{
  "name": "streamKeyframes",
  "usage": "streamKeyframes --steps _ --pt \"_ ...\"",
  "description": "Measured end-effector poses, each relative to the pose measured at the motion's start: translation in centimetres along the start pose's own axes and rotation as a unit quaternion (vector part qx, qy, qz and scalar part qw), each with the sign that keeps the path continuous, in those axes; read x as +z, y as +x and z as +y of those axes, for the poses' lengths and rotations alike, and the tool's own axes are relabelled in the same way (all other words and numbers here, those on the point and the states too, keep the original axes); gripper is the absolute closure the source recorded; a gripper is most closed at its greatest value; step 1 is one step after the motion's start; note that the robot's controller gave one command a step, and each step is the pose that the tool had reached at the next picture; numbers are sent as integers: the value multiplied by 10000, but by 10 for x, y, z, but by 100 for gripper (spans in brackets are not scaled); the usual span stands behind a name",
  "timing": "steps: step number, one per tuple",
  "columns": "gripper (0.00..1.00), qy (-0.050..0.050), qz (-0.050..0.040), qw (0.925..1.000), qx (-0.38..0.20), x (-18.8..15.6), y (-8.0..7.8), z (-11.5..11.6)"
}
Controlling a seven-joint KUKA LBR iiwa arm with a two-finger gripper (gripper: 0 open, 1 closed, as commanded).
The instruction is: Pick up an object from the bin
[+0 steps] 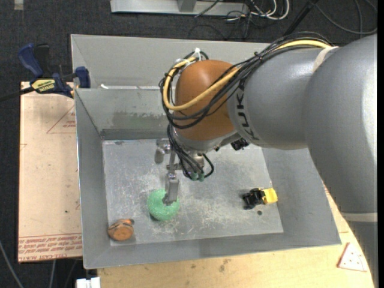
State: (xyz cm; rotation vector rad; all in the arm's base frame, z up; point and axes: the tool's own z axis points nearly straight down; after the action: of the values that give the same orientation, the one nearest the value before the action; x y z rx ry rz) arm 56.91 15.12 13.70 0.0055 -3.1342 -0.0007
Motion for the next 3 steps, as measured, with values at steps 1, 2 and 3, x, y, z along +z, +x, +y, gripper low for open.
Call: streamKeyframes --steps 1,2,3 --pt "0 -5 -36 10000 14 -4 -2 -1" --pt "0 -9 -70 9996 -290 25 23 -12" --pt "100 -4 -34 9996 -275 68 47 2"
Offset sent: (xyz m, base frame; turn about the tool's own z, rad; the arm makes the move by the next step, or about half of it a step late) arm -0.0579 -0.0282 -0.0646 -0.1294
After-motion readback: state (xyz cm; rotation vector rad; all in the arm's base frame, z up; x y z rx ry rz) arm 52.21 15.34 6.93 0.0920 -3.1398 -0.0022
